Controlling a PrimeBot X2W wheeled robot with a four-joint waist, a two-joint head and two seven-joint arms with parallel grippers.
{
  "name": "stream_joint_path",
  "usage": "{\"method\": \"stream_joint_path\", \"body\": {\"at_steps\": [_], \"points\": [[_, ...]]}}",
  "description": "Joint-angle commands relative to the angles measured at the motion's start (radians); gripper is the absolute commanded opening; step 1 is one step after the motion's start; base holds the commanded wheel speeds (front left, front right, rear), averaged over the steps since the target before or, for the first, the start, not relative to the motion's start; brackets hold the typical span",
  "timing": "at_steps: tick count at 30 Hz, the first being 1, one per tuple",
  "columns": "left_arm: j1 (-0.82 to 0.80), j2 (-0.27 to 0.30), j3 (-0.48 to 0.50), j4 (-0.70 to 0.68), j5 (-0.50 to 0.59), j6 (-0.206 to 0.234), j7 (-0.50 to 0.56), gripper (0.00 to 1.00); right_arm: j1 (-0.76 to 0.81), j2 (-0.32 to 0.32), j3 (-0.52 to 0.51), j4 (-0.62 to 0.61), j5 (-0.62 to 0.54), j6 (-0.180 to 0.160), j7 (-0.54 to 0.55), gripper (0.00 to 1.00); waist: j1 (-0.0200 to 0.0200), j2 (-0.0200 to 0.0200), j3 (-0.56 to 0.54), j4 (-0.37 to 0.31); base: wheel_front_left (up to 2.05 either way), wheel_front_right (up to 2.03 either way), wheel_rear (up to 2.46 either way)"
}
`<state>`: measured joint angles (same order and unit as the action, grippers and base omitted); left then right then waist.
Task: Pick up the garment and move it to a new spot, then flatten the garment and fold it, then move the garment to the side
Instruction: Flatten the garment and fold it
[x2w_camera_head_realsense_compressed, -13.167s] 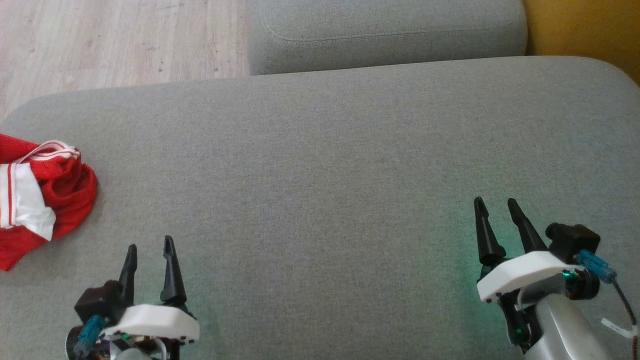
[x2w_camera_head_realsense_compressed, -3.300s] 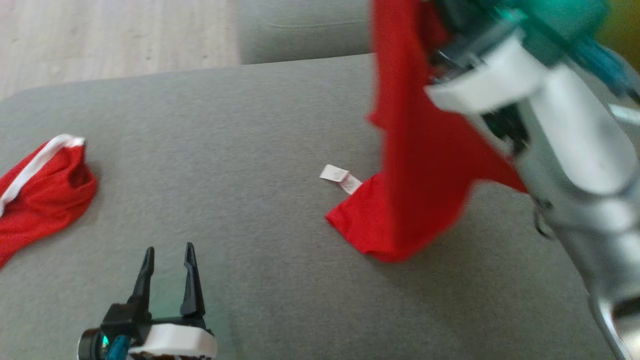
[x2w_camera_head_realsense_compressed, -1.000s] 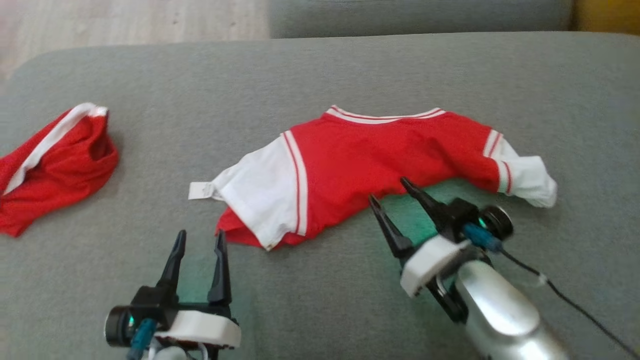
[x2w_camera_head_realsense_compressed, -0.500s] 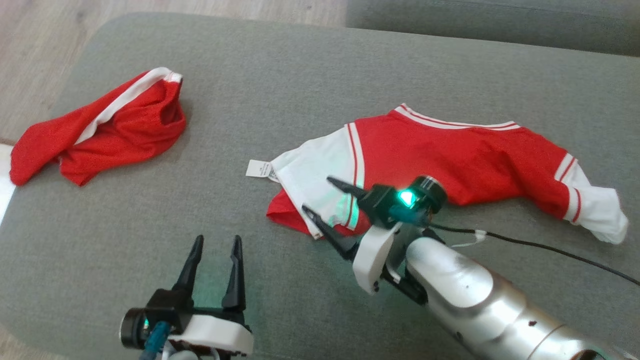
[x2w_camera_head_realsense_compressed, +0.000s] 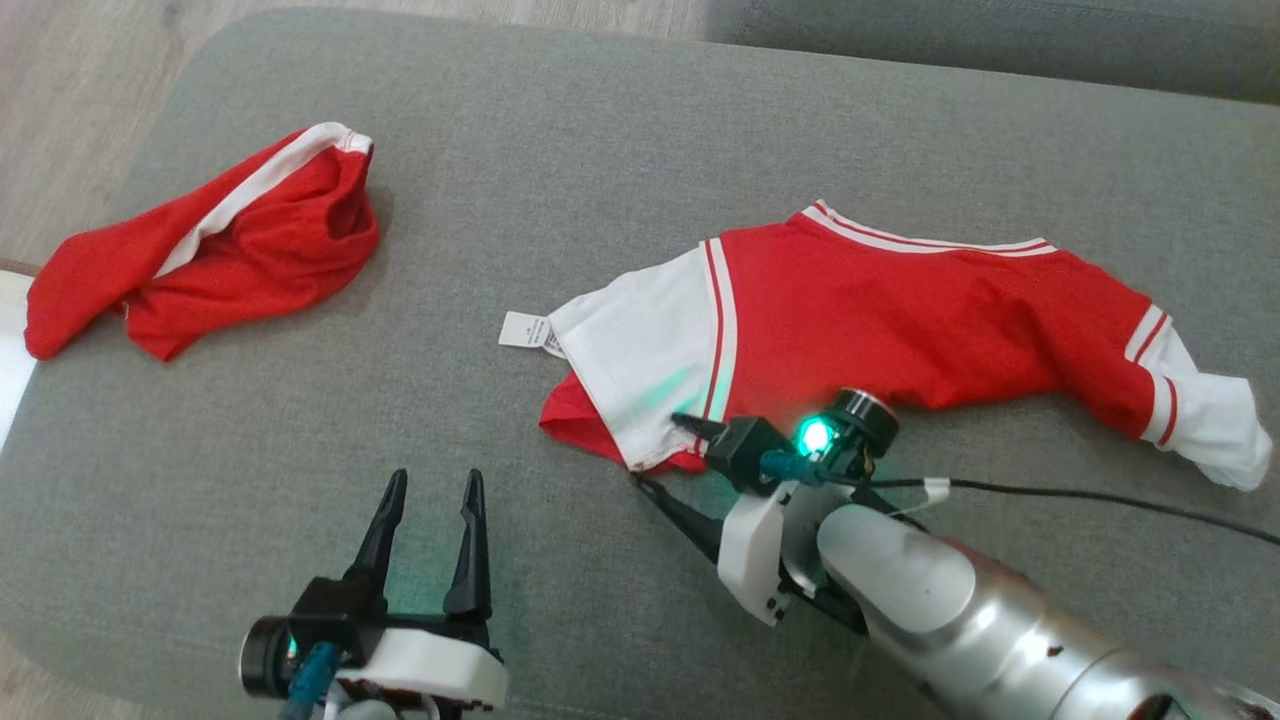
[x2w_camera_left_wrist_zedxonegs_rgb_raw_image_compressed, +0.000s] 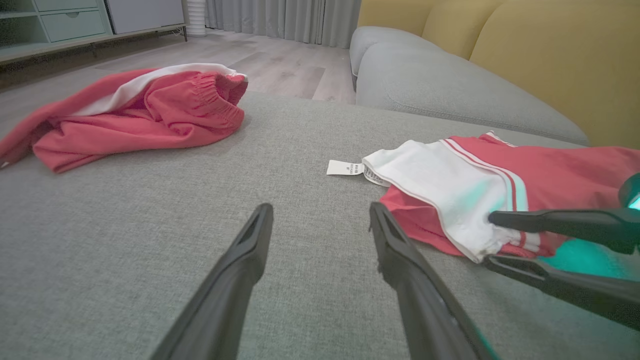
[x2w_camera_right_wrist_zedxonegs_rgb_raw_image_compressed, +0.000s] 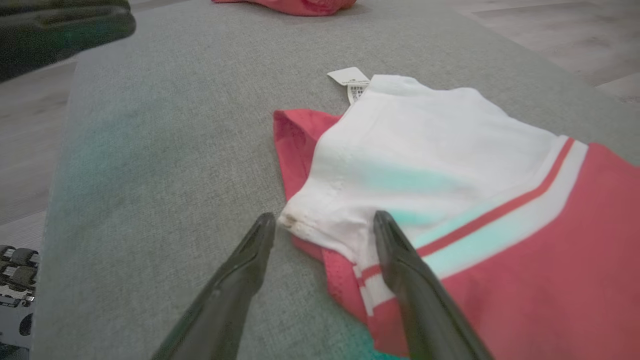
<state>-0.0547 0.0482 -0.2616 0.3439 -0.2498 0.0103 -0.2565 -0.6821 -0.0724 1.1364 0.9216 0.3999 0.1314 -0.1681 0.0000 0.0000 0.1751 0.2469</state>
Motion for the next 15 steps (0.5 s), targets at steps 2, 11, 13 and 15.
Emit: {"method": "stream_joint_path", "body": {"at_steps": [2,11,13,15], "points": [[-0.022,0.002,0.030,-0.030,-0.012,0.008,-0.005,1.00,-0.031,0.022,0.004,-0.008,0.008,-0.001,-0.012,1.00,0.0000,0.0000,0.003,-0.001,0.00,0.00,0.00],[-0.029,0.002,0.032,-0.028,-0.015,0.009,-0.005,1.00,-0.040,0.022,0.026,0.013,0.028,-0.001,-0.022,0.72,0.0000,0.0000,0.018,0.001,0.00,0.00,0.00],[-0.029,0.002,0.033,-0.027,-0.015,0.008,-0.005,1.00,-0.042,0.022,0.028,0.014,0.033,-0.001,-0.025,0.55,0.0000,0.0000,0.021,0.002,0.00,0.00,0.00],[-0.030,0.002,0.033,-0.023,-0.017,0.009,-0.005,1.00,-0.044,0.022,0.034,0.016,0.036,-0.001,-0.024,0.26,0.0000,0.0000,0.022,0.003,0.00,0.00,0.00]]}}
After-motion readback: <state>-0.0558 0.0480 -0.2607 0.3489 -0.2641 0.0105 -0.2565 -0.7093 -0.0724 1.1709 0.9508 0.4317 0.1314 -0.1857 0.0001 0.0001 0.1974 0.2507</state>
